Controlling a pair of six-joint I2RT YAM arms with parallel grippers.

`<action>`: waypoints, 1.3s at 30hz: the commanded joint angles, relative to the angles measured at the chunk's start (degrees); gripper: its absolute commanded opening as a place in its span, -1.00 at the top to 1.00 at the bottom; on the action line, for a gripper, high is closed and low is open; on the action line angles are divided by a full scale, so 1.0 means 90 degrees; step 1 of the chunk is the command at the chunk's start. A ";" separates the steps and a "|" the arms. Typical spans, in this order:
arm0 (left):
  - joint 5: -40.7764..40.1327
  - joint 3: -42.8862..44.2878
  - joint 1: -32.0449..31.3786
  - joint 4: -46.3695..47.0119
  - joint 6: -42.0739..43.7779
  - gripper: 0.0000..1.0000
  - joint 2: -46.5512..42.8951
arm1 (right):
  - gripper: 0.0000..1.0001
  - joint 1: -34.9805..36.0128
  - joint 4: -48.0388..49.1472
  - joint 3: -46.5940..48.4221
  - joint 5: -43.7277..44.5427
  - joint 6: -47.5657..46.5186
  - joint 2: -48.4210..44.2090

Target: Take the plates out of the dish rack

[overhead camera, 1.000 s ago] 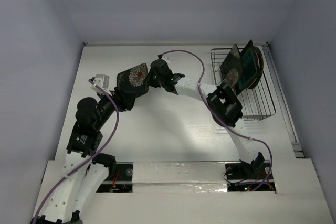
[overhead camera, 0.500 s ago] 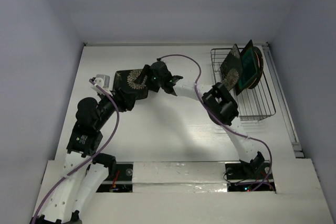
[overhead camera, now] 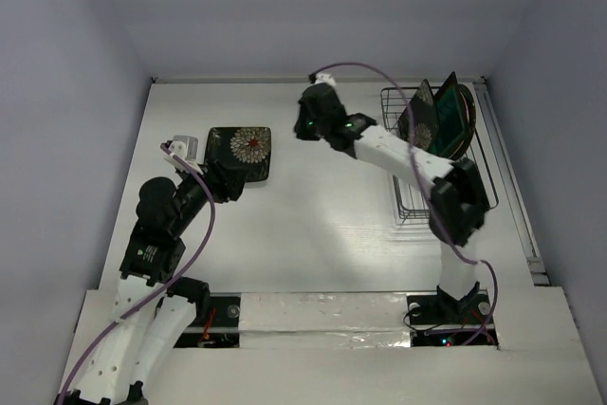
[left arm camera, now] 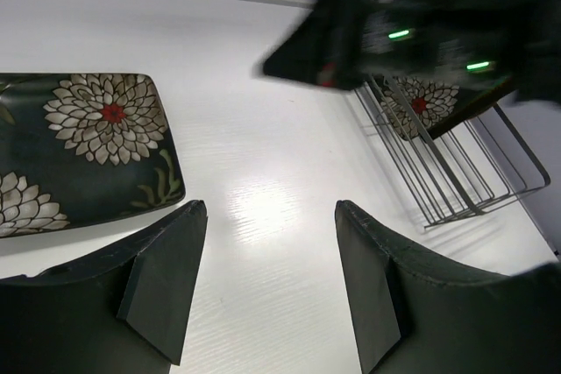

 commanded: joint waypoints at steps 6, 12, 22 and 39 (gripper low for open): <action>0.0073 0.0195 -0.0130 0.0244 0.0073 -0.12 -0.0083 | 1.00 -0.1566 -0.1579 -0.1004 0.2074 -0.2280 -0.3711; 0.0073 0.0195 -0.0130 0.0224 0.0073 -0.12 -0.0083 | -0.28 -0.2583 -0.2851 -0.0575 0.2397 -0.3101 -0.3607; -0.0102 0.0146 -0.0130 0.0234 0.0063 -0.13 -0.0151 | -0.29 -0.3413 -0.2941 -0.0447 0.2027 -0.3326 -0.2757; 0.0034 0.0136 -0.0130 0.0302 0.0043 -0.13 -0.0093 | 0.45 -0.3541 -0.3058 0.0050 0.2211 -0.3482 -0.1653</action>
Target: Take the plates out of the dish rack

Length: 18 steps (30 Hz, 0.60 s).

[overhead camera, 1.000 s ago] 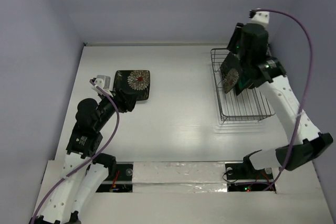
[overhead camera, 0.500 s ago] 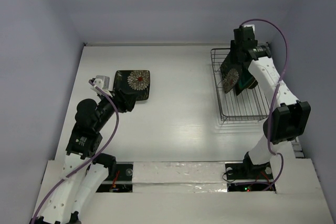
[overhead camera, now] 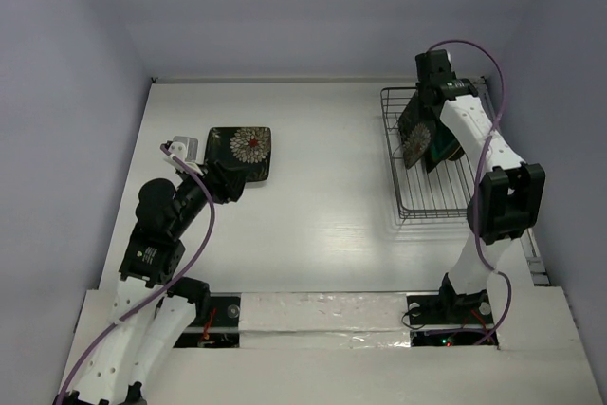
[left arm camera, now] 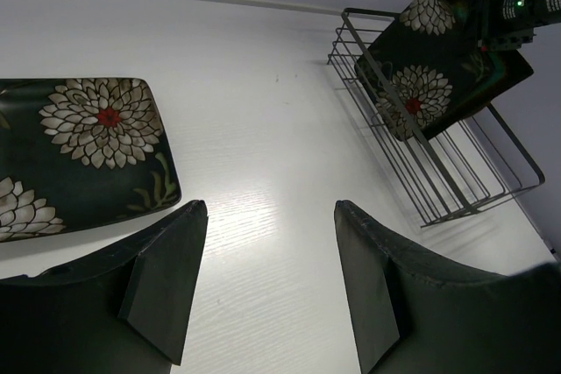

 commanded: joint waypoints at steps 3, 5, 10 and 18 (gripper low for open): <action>0.0063 0.0136 -0.0040 0.0276 0.0041 -0.13 -0.0025 | 0.75 0.0029 -0.0030 0.0481 0.0315 -0.0175 -0.0133; 0.0063 0.0136 -0.0040 0.0285 0.0031 -0.13 -0.0015 | 0.88 0.0029 -0.0098 0.0588 0.0549 -0.0233 -0.0153; 0.0073 0.0126 -0.0040 0.0305 0.0021 -0.13 -0.0025 | 1.00 0.0224 -0.0001 0.0667 0.1009 -0.0554 -0.0543; 0.0063 0.0126 -0.0040 0.0295 0.0012 -0.14 -0.0005 | 1.00 0.0653 0.0087 0.1114 0.1371 -0.0605 -0.1382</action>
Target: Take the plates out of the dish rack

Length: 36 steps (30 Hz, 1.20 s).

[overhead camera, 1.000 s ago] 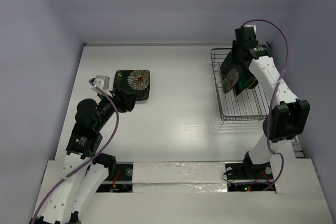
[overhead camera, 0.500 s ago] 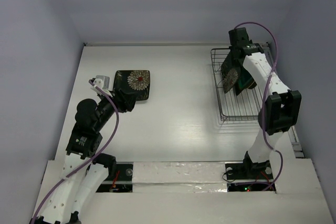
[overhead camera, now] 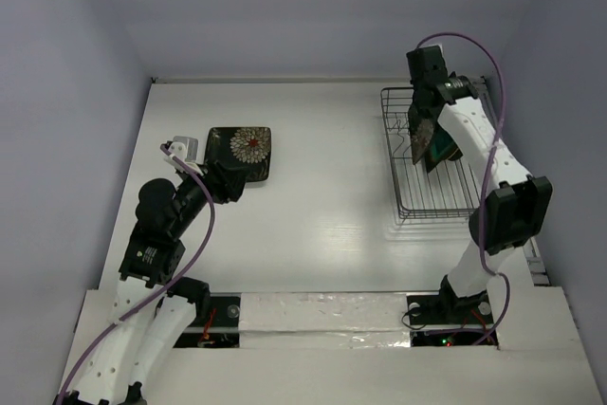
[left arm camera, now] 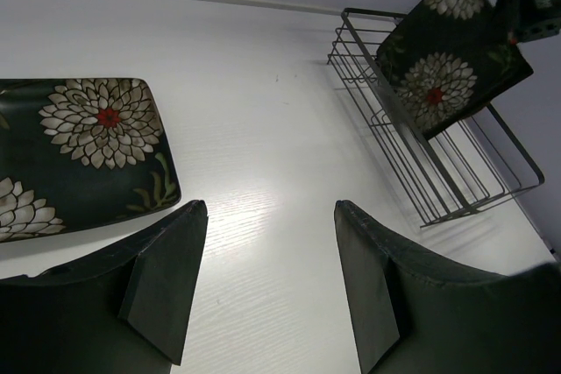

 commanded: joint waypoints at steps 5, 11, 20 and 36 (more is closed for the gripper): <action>0.0061 0.0117 -0.0040 0.0300 0.0024 -0.14 -0.0015 | 1.00 0.0480 0.0383 0.1404 0.0796 0.0122 -0.1458; -0.0104 0.0136 0.0019 0.0252 -0.0005 -0.14 -0.0015 | 1.00 0.1671 0.1424 0.0705 -0.0061 0.1029 -0.2180; -0.0632 0.0205 0.0019 0.0075 -0.0025 0.70 -0.0093 | 1.00 0.2463 0.6193 -0.1241 -0.3794 0.4136 -0.1236; -0.0701 0.0205 0.0019 0.0046 -0.0064 0.94 -0.0200 | 1.00 0.3430 0.8733 -0.0940 -0.2838 0.7778 0.2036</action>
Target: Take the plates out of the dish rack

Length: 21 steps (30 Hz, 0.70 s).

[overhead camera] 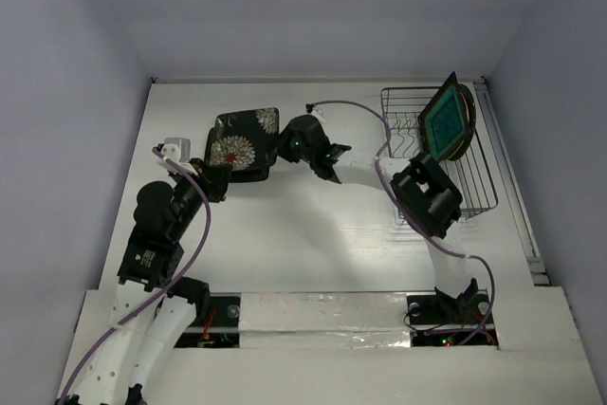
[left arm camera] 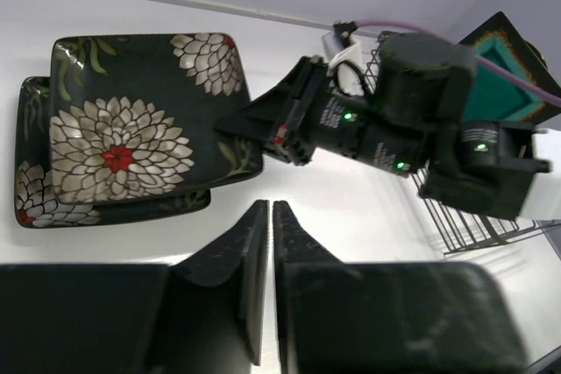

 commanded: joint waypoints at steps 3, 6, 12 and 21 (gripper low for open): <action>0.0009 0.0205 0.0007 0.0163 -0.0006 0.81 -0.0067 | 1.00 0.0196 0.1786 0.1003 0.0320 0.1406 0.0364; 0.0038 0.0205 0.0007 0.0163 -0.0006 0.70 -0.0057 | 1.00 0.0264 0.1756 0.1004 0.0349 0.1670 0.0657; 0.0116 0.0195 0.0007 0.0212 0.0004 0.61 -0.0028 | 0.83 0.0323 0.1366 0.1092 0.0525 0.1682 0.0804; 0.0174 0.0175 0.0007 0.0241 -0.0006 0.59 -0.0028 | -0.42 0.0381 0.0099 0.1521 0.0340 0.0853 0.0882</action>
